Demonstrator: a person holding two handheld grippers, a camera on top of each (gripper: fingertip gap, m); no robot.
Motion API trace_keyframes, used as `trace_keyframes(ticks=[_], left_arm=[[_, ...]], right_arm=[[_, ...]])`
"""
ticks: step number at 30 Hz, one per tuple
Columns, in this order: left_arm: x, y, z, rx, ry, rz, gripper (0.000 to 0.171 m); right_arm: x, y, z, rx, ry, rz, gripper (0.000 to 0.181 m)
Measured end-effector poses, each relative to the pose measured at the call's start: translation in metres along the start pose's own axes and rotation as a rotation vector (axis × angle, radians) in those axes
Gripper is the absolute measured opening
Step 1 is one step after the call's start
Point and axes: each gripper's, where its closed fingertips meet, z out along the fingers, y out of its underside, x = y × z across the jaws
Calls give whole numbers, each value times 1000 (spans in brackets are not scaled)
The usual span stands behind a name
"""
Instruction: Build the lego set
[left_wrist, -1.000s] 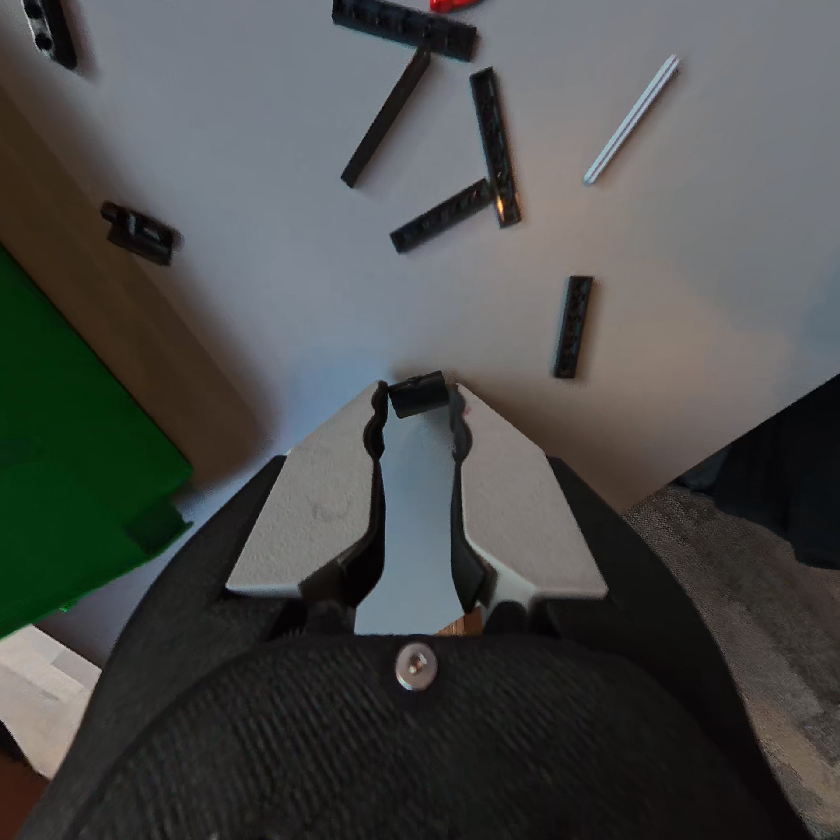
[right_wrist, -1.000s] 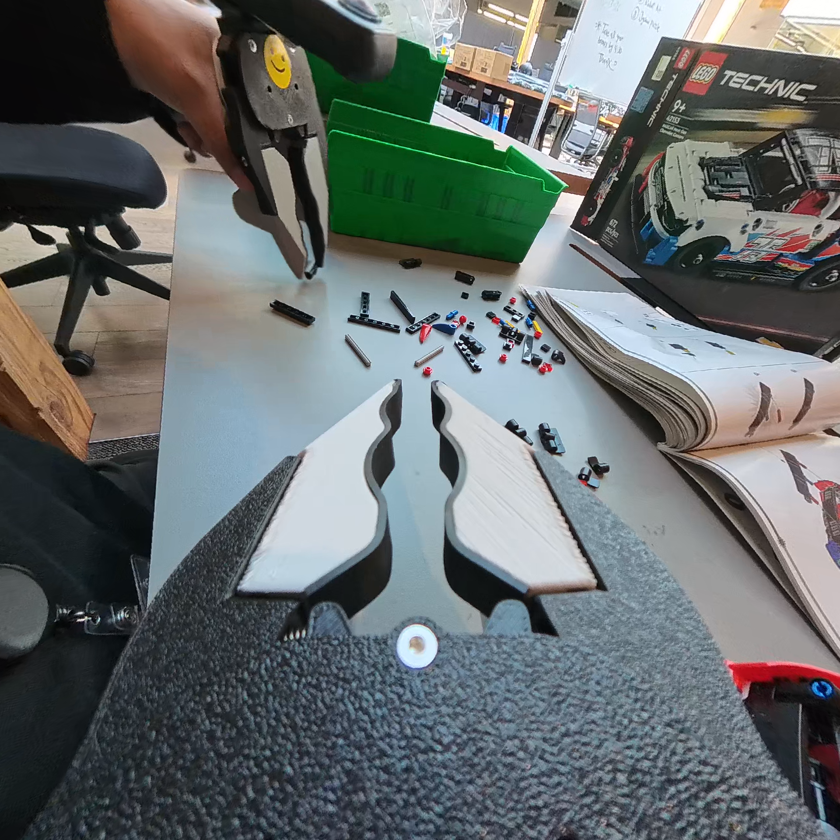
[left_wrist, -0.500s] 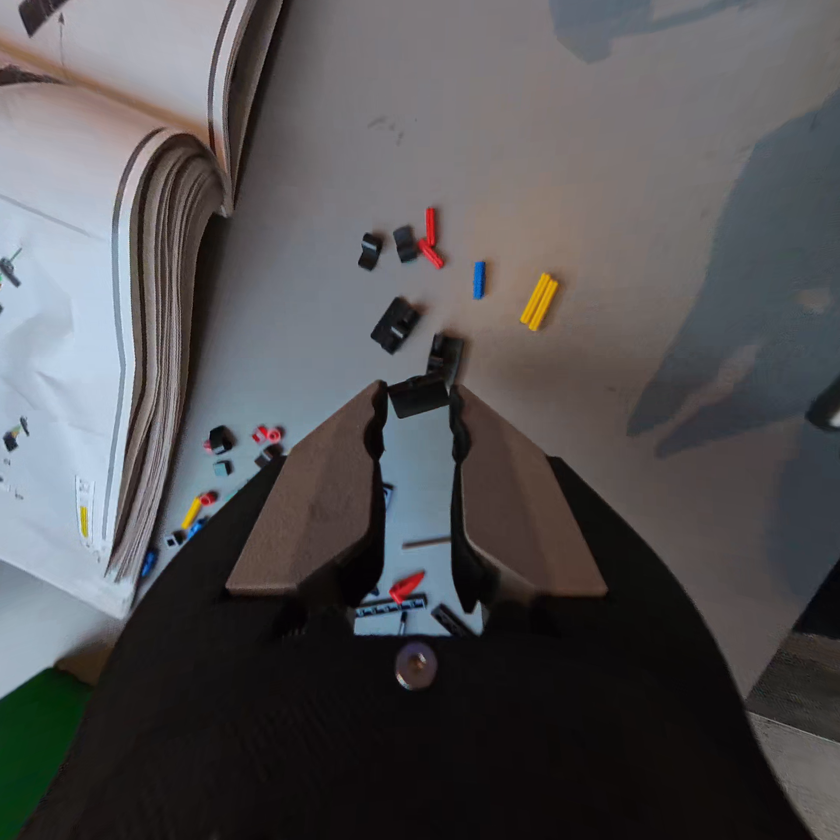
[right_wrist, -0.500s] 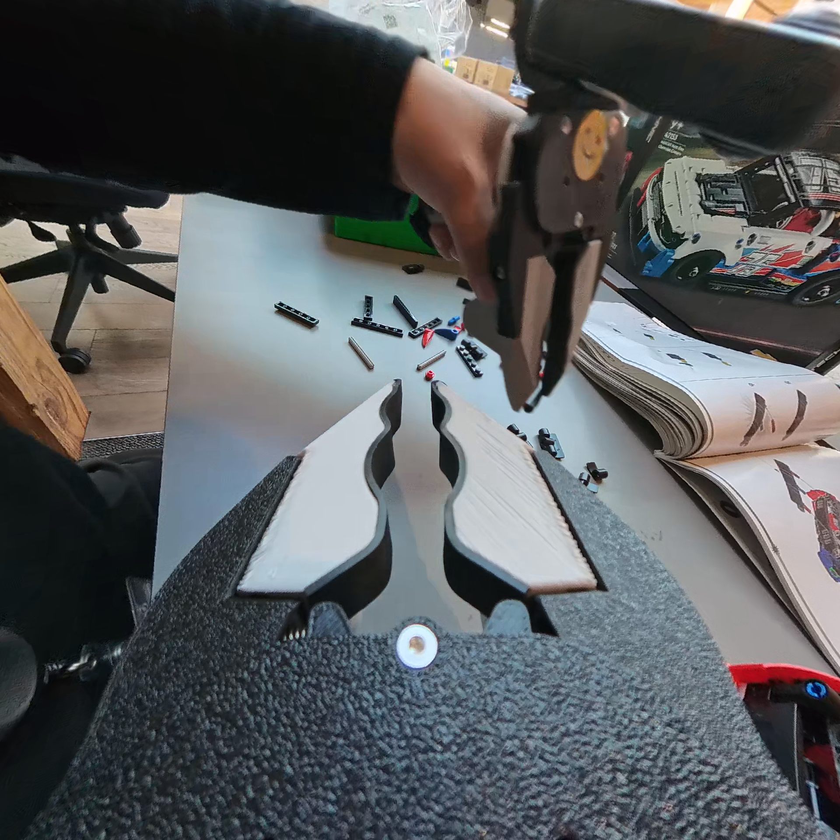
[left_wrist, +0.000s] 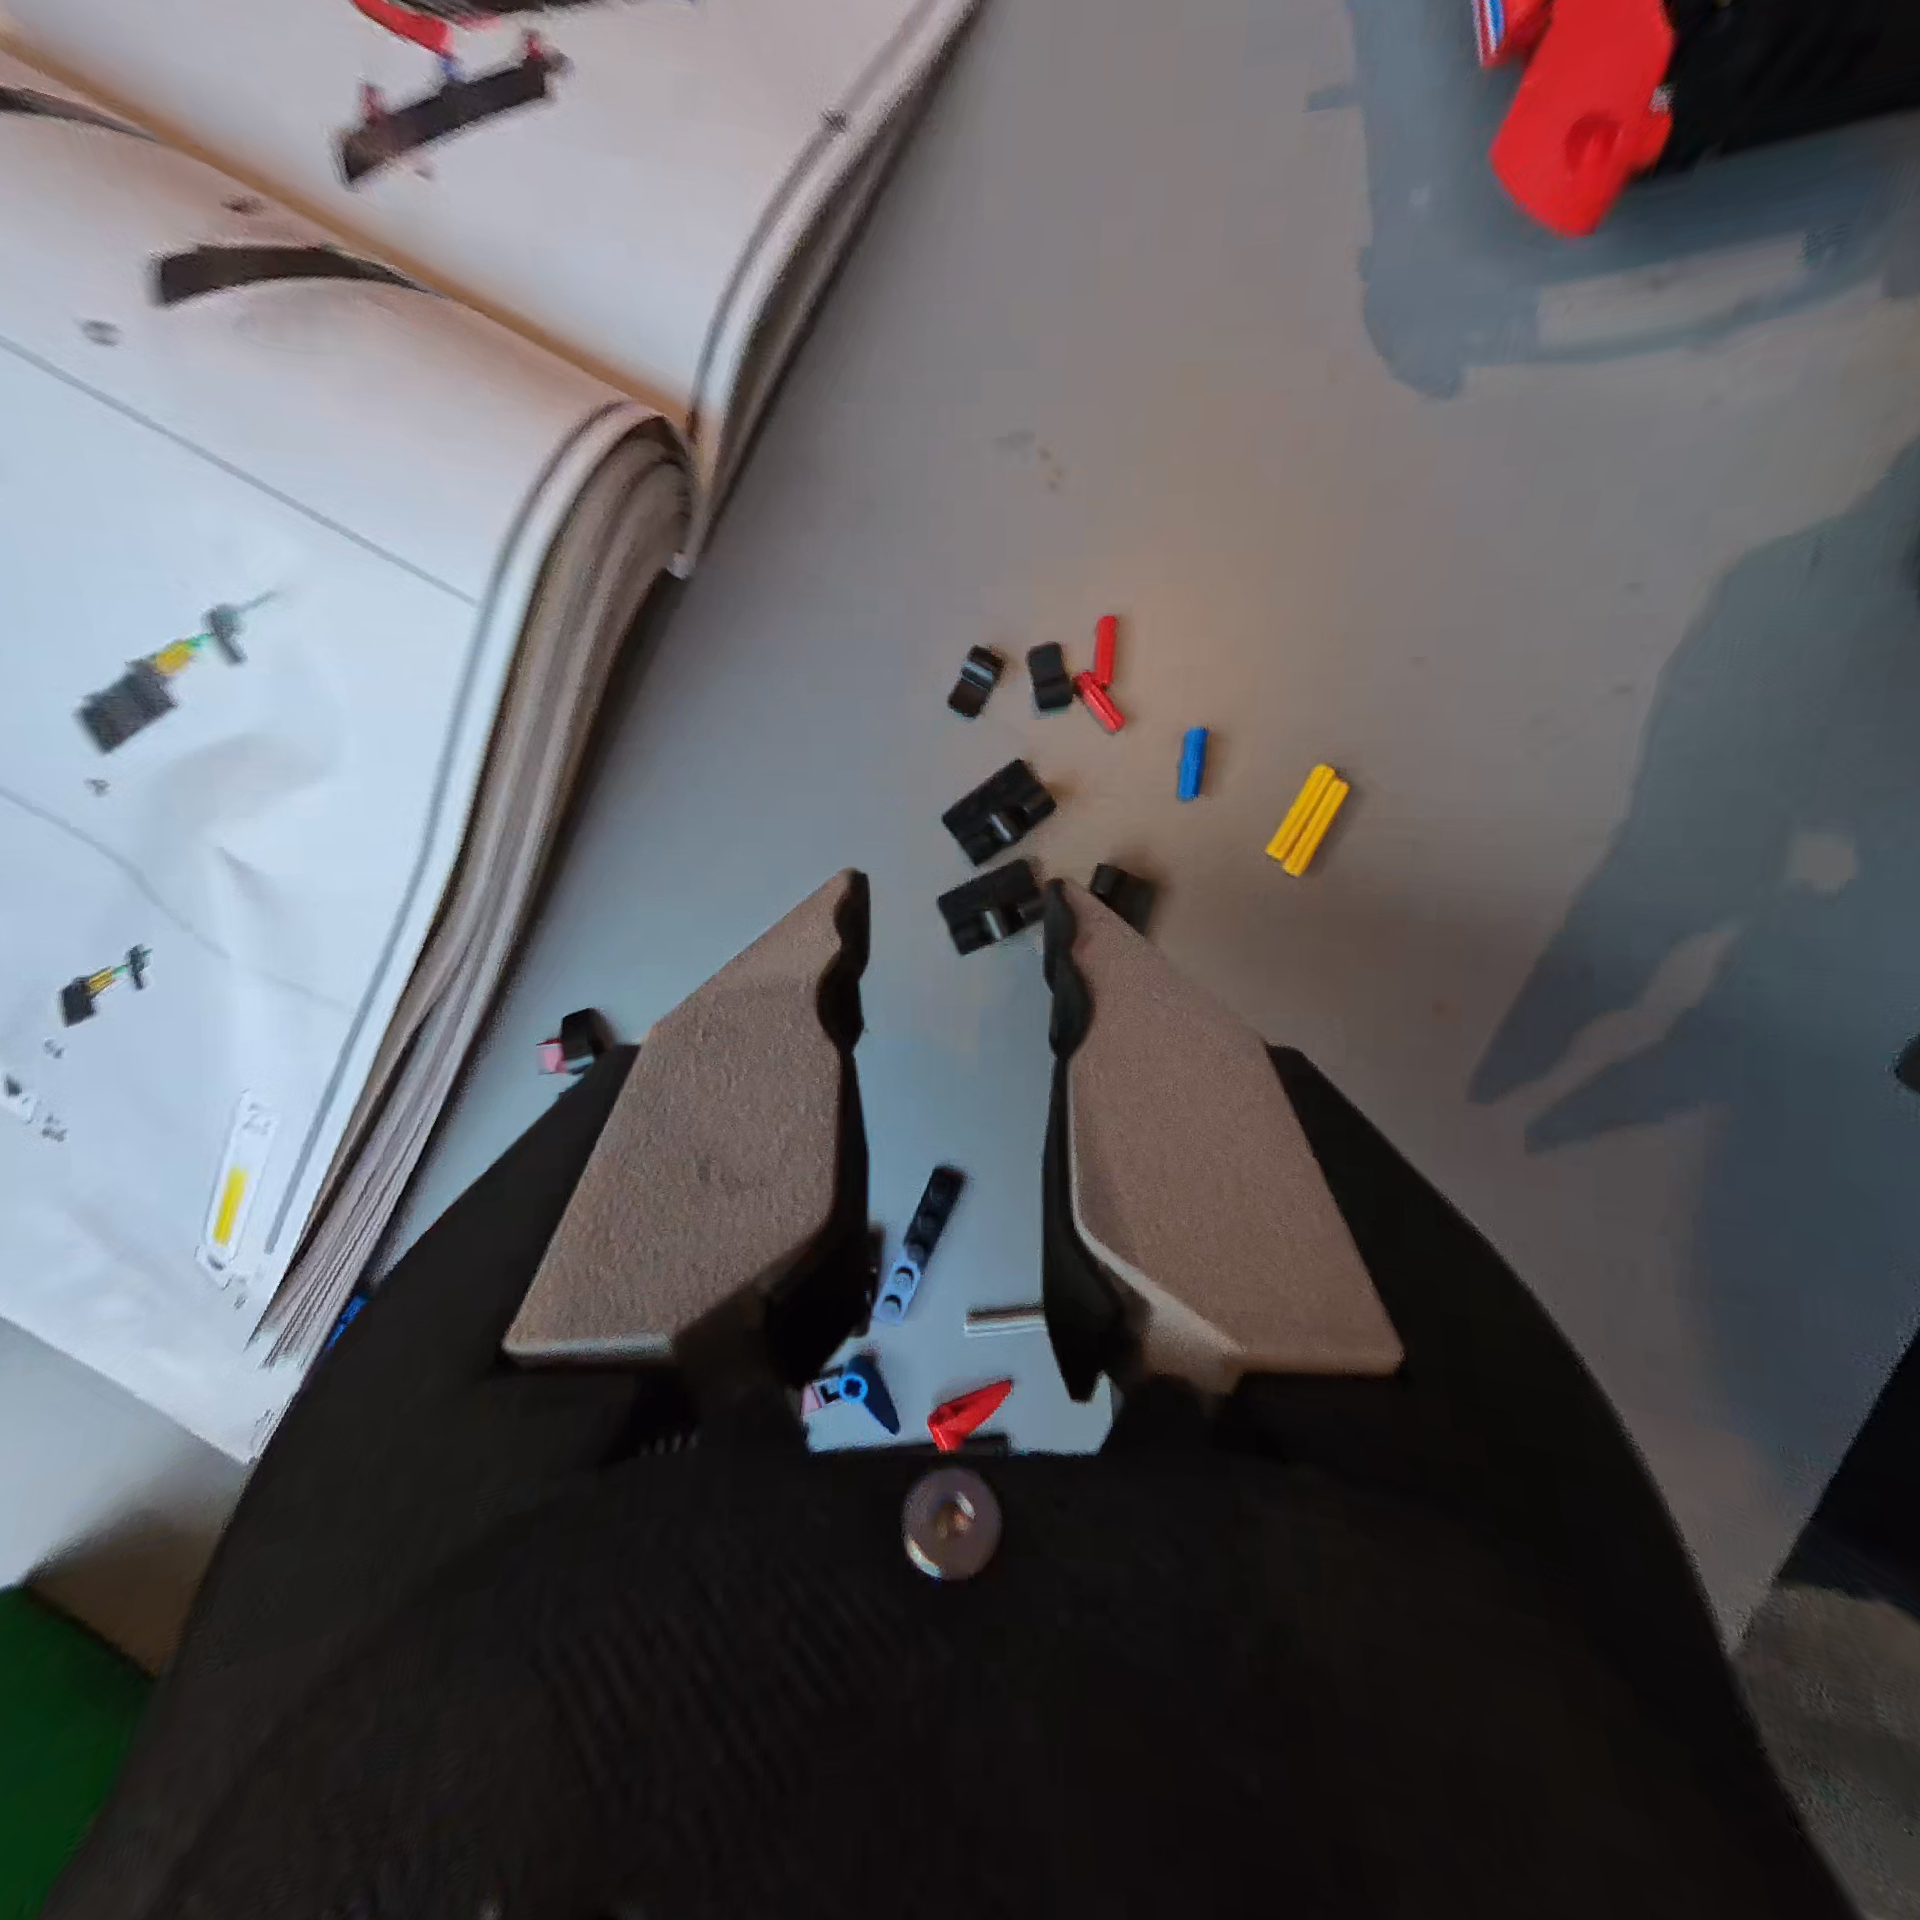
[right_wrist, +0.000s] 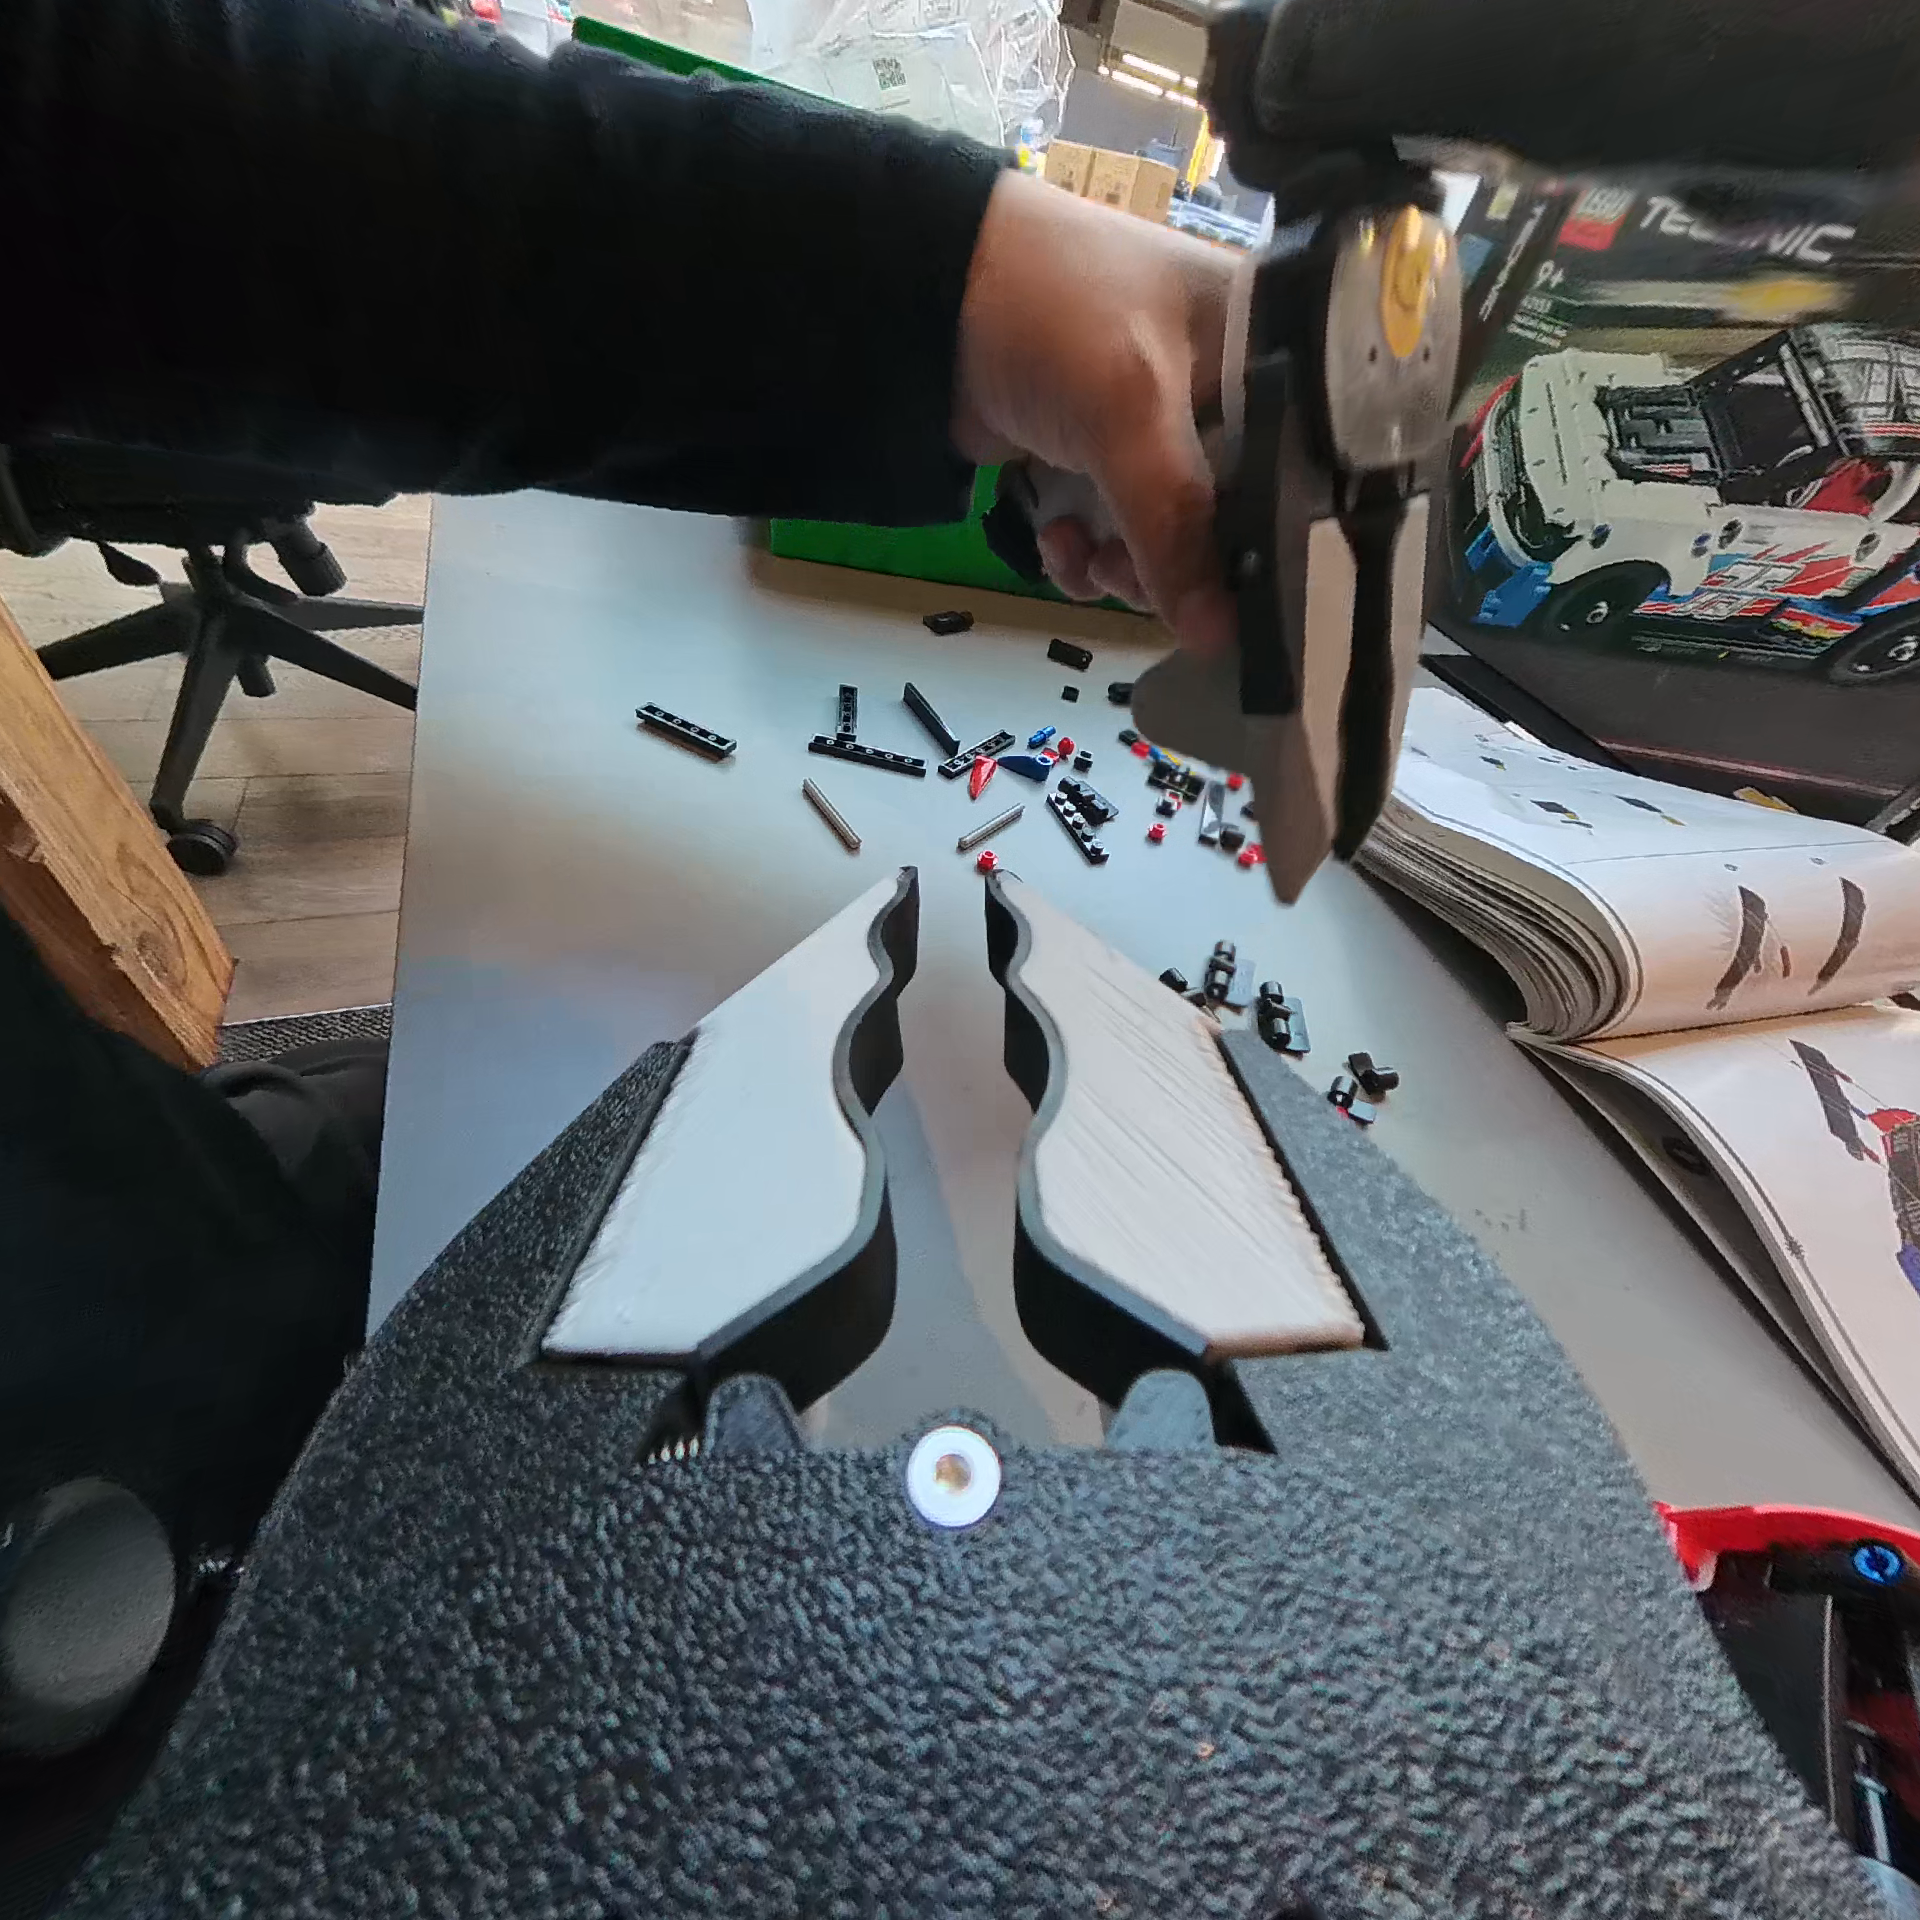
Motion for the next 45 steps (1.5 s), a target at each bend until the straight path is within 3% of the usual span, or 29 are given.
trace_keyframes(ticks=[4,10,17,22,32,39,45], left_arm=[[-27,-17,-27,242,-77,-85,36],[-42,-10,-44,484,-77,-94,40],[-43,4,-38,556,-85,-67,32],[-31,7,-43,608,-3,-156,28],[-34,16,-38,551,-27,-198,34],[-42,20,-33,536,-44,-238,35],[-41,24,-28,498,-72,-214,32]], right_arm=[[0,3,3,-21,-4,2,13],[1,9,11,-70,-10,-7,12],[10,20,24,-147,24,-18,12],[24,21,32,-154,80,-24,11],[39,24,45,-179,92,24,7],[58,18,34,-125,195,74,6],[71,49,6,-294,301,123,10]])
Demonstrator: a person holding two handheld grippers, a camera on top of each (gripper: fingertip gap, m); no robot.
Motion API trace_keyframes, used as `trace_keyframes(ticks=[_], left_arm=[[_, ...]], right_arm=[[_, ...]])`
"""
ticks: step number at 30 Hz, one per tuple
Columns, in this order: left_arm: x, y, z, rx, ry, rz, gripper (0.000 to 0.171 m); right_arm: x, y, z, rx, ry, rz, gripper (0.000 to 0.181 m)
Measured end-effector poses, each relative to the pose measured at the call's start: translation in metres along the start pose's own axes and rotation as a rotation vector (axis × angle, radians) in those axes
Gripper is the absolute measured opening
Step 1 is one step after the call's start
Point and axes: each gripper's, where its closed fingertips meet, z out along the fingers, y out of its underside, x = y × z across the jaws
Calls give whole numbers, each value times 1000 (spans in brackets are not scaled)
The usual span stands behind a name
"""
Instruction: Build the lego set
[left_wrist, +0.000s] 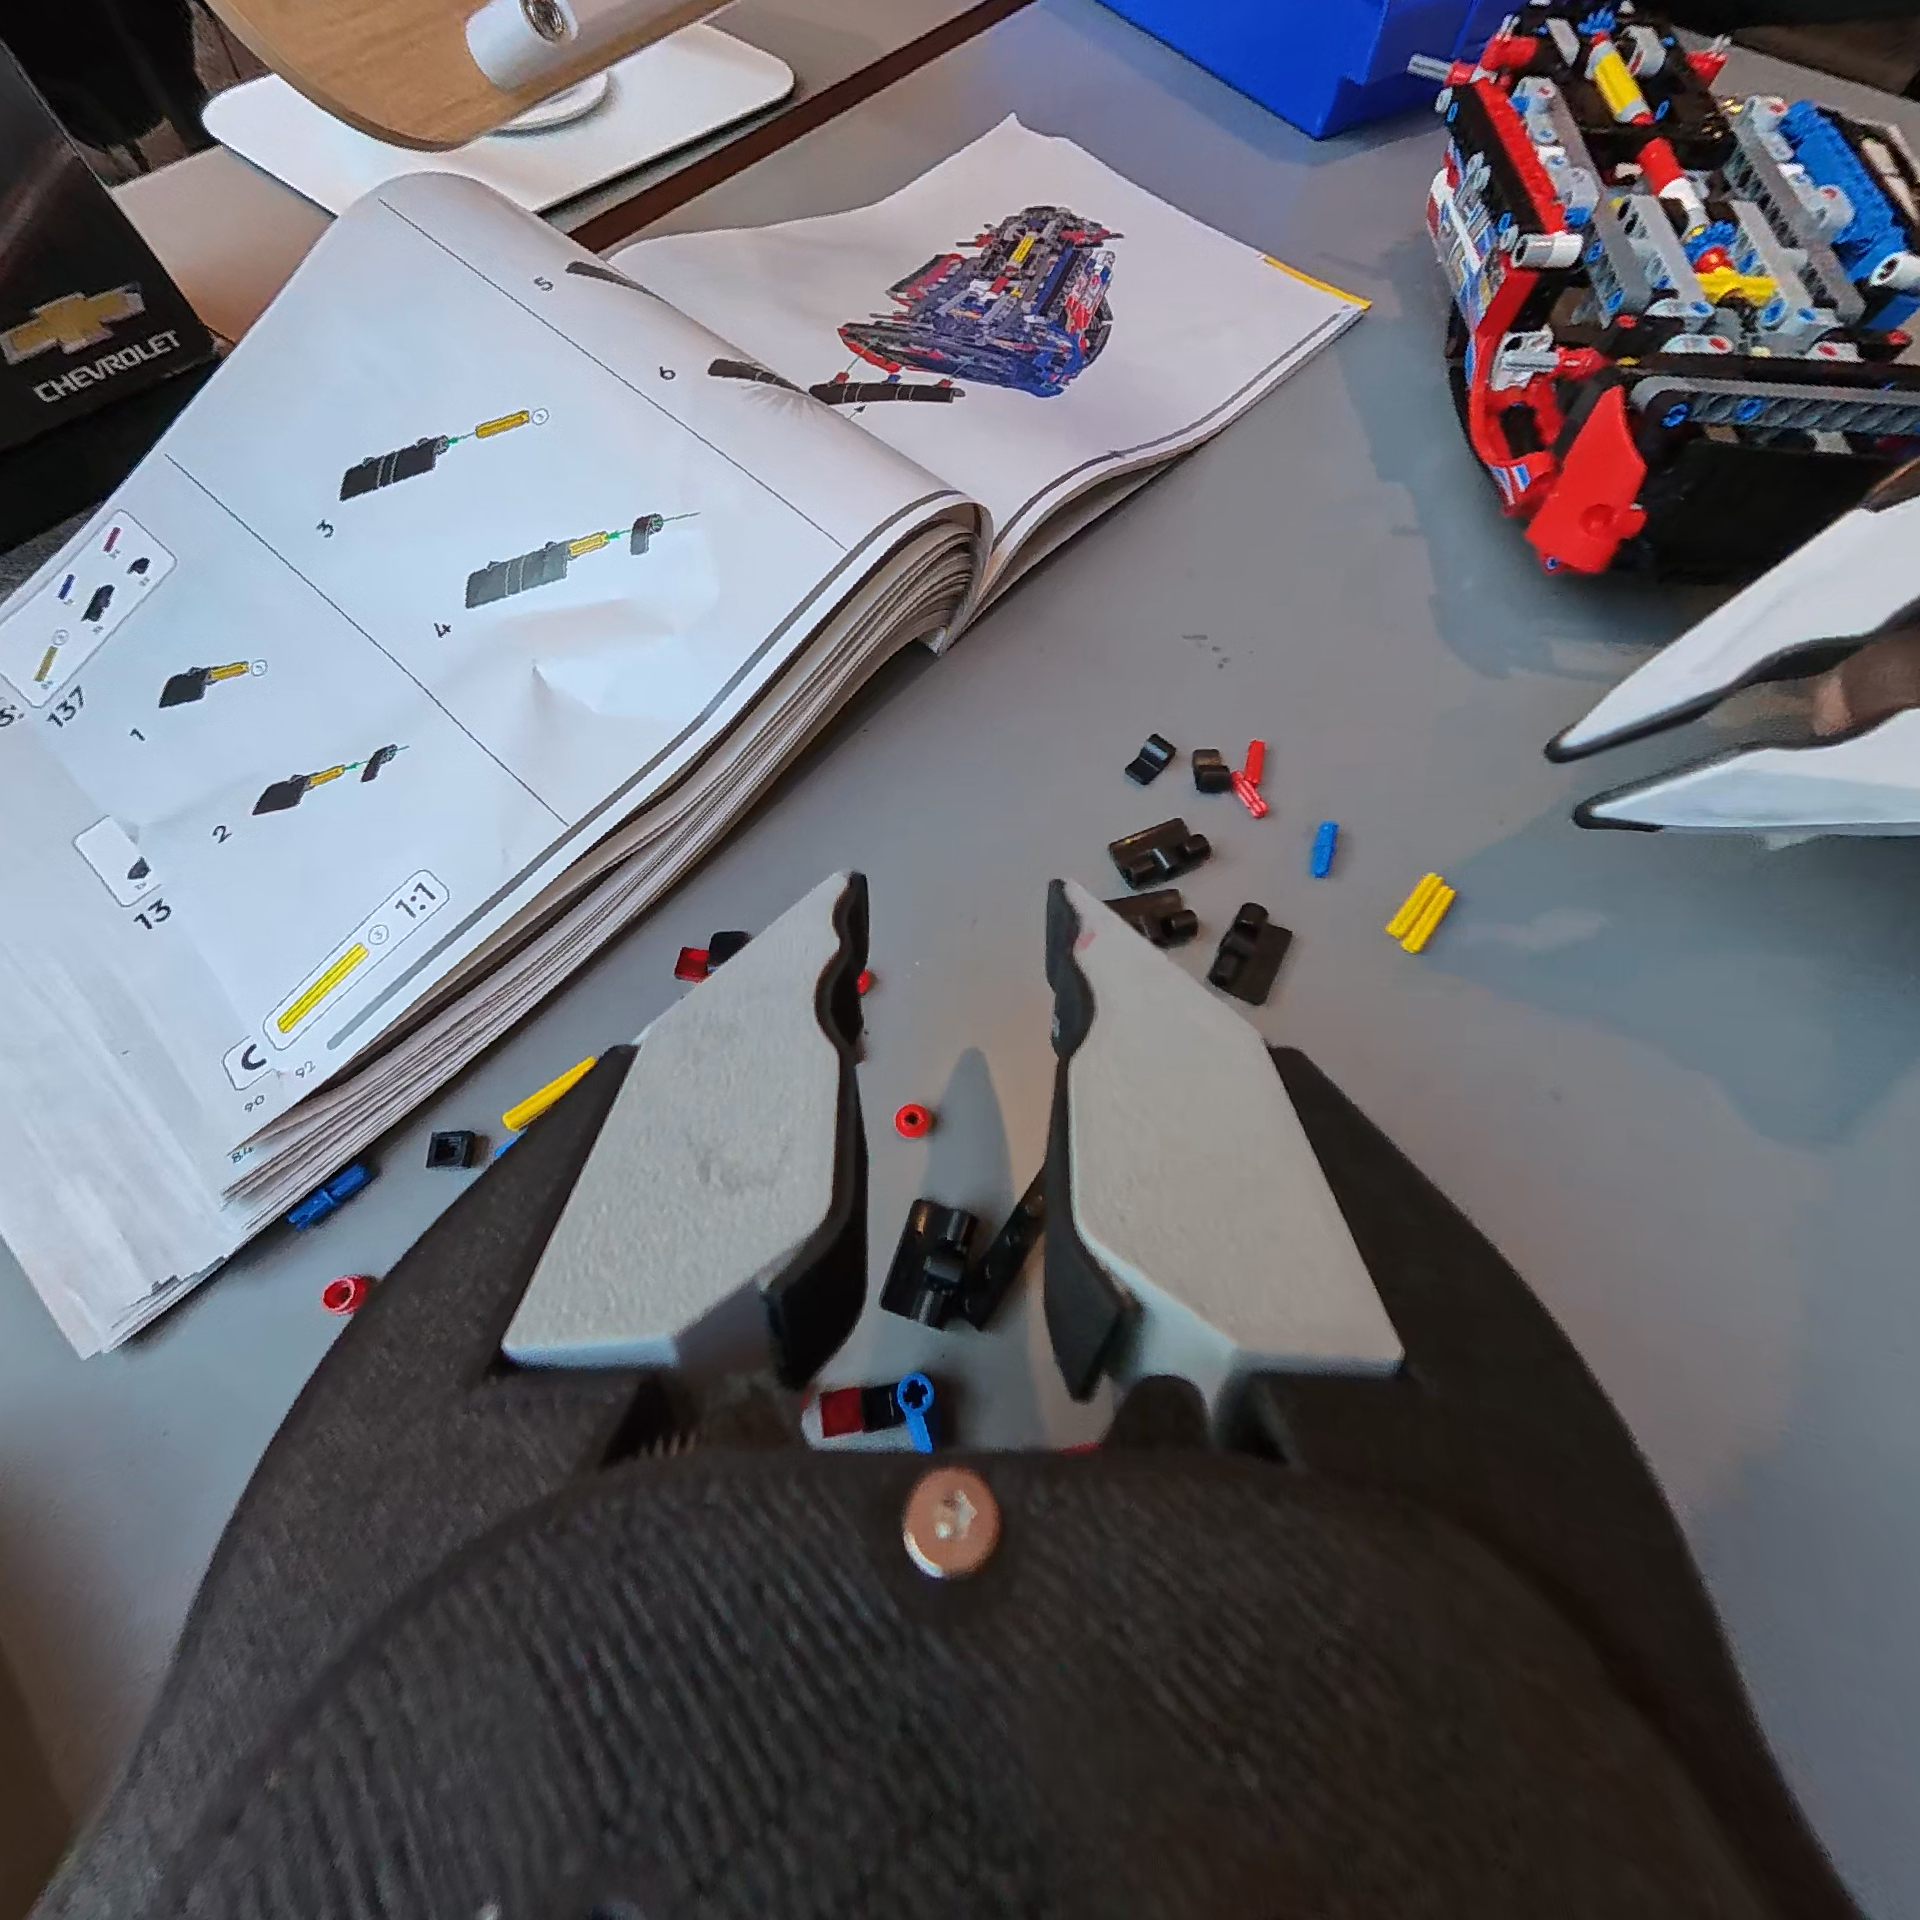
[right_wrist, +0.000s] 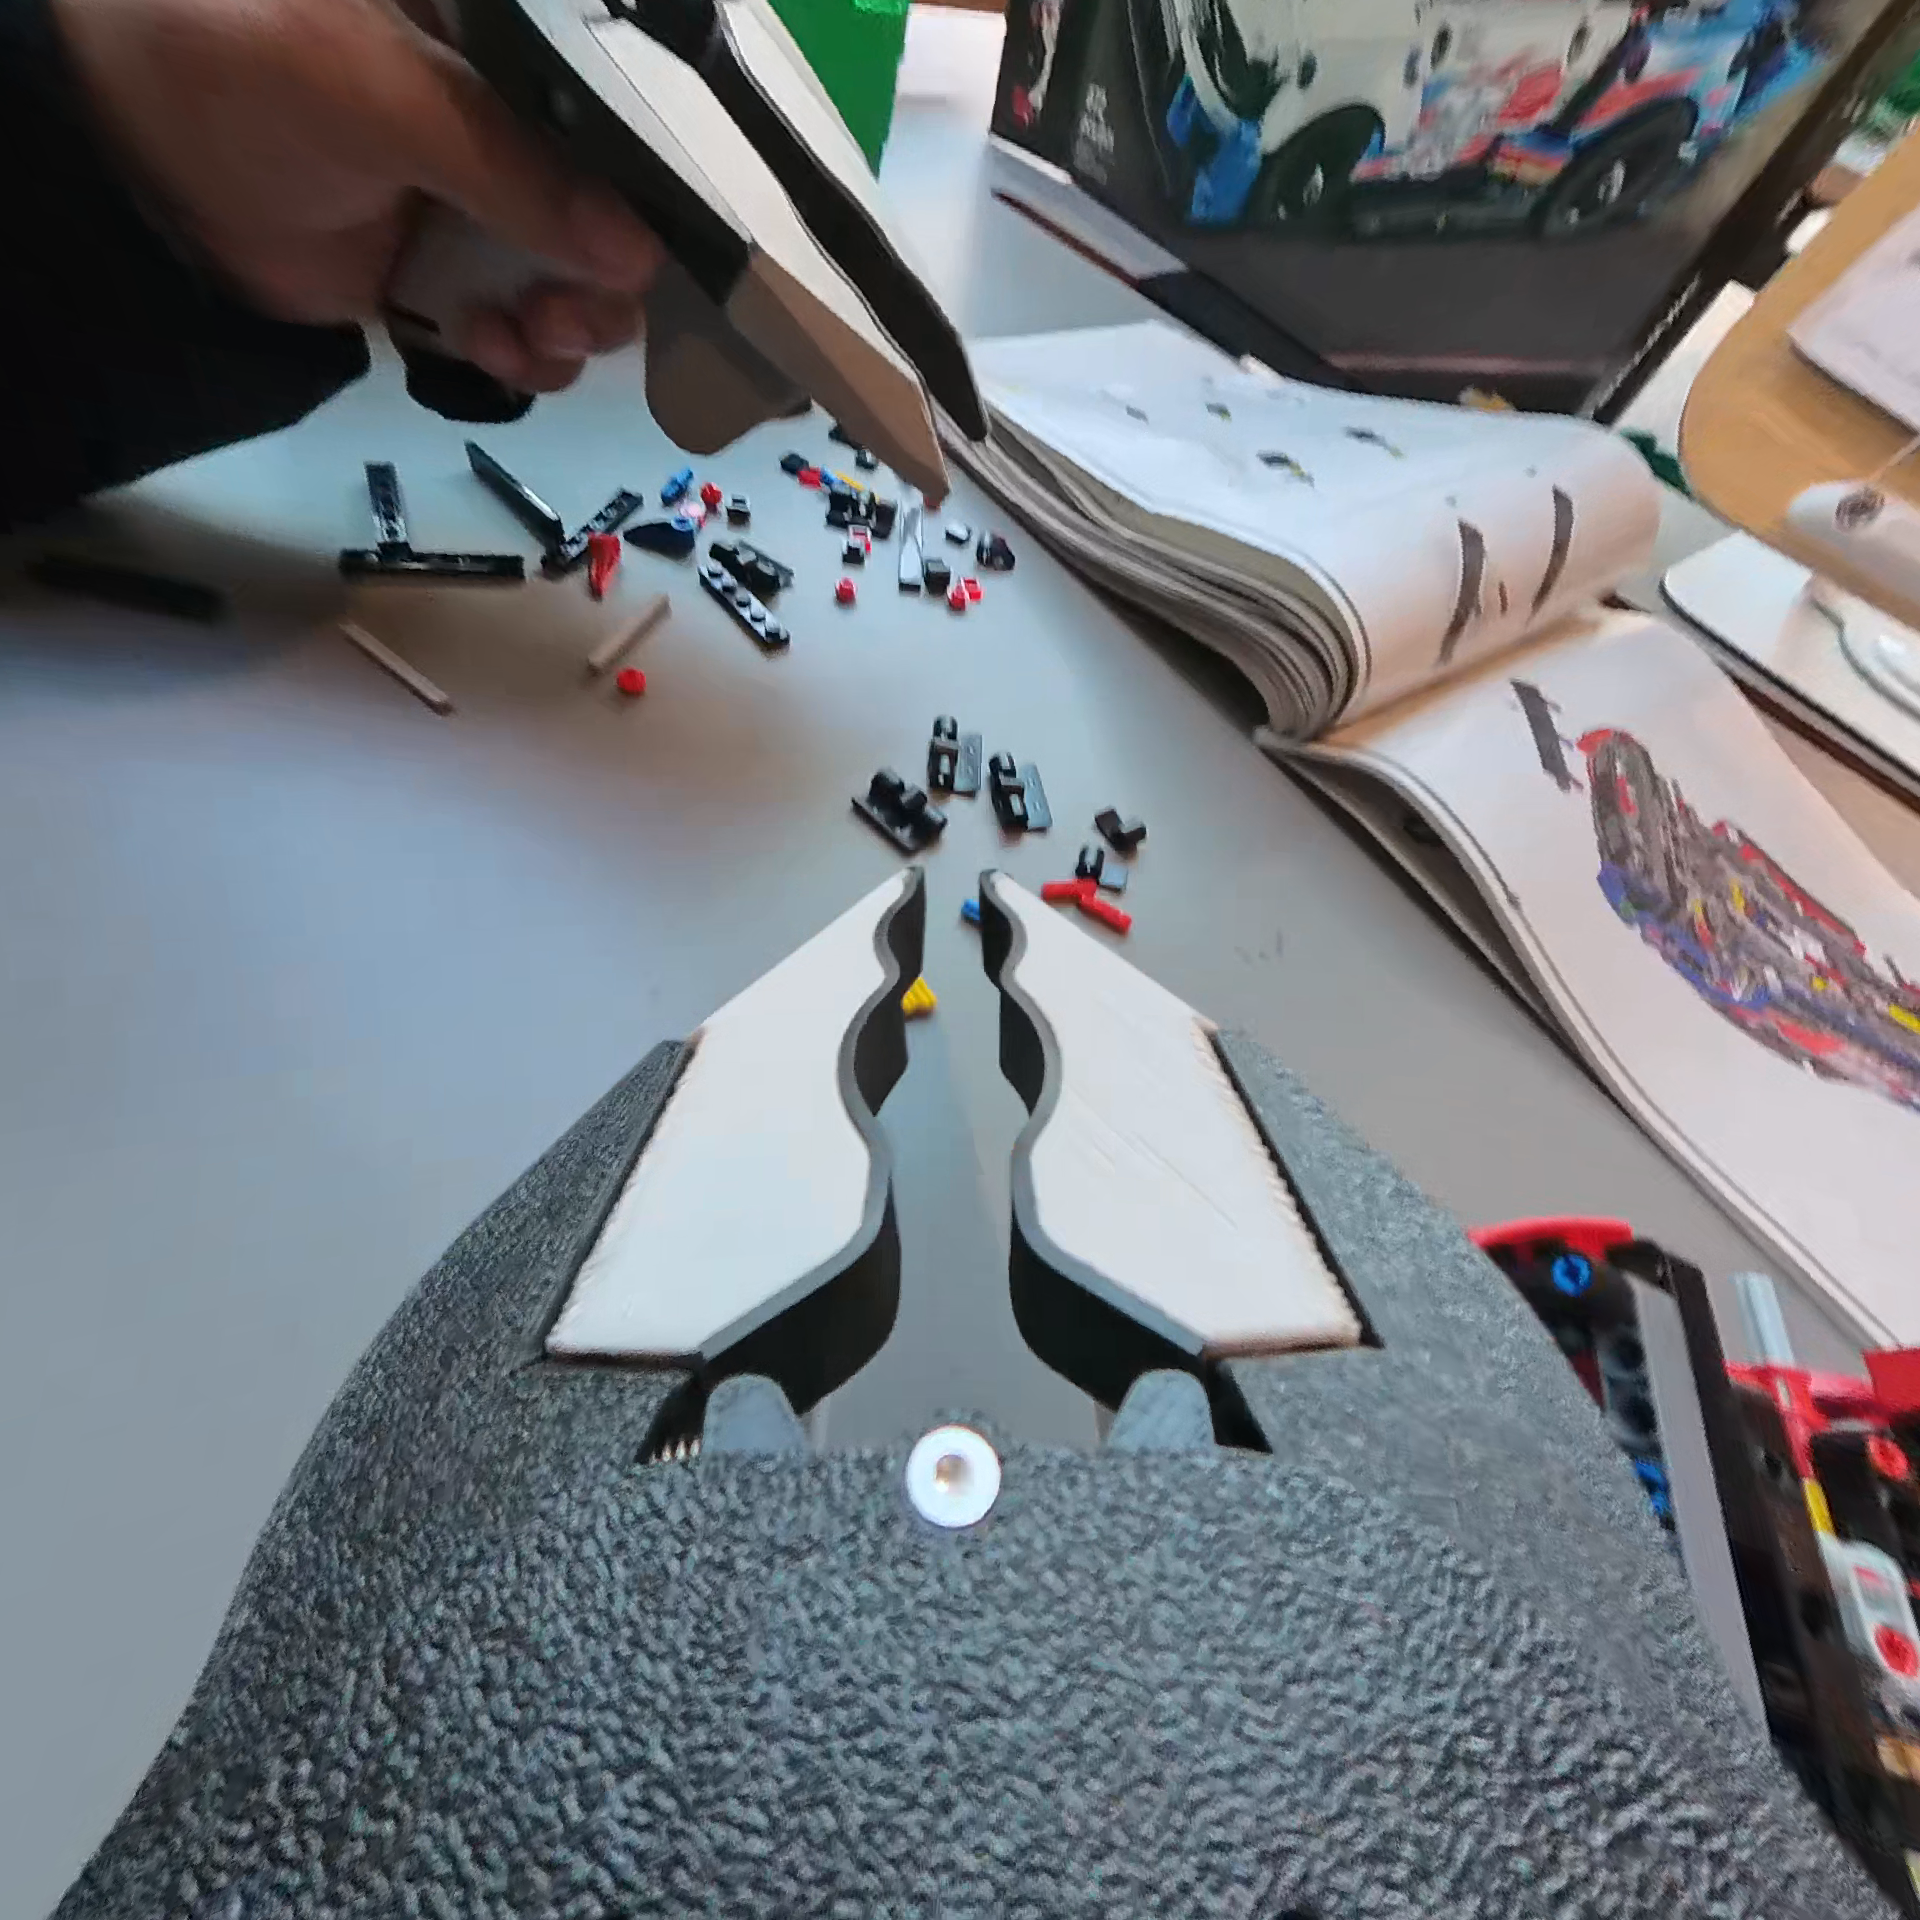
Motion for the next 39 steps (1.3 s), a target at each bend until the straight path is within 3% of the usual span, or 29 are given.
trace_keyframes(ticks=[3,10,14,25,39], left_arm=[[-5,1,-1,-3,-16,-19,31],[-17,6,-4,-21,-44,-91,29],[-18,7,-4,-26,-39,-103,29],[-18,6,-7,-20,-28,-117,28],[-19,7,-5,-26,-30,-97,24]], right_arm=[[-1,16,-3,-86,-37,50,21],[0,30,-1,-180,-36,44,22],[11,33,-2,-214,27,-33,18],[28,51,-23,-253,99,4,9],[-8,25,5,-230,-118,3,16]])
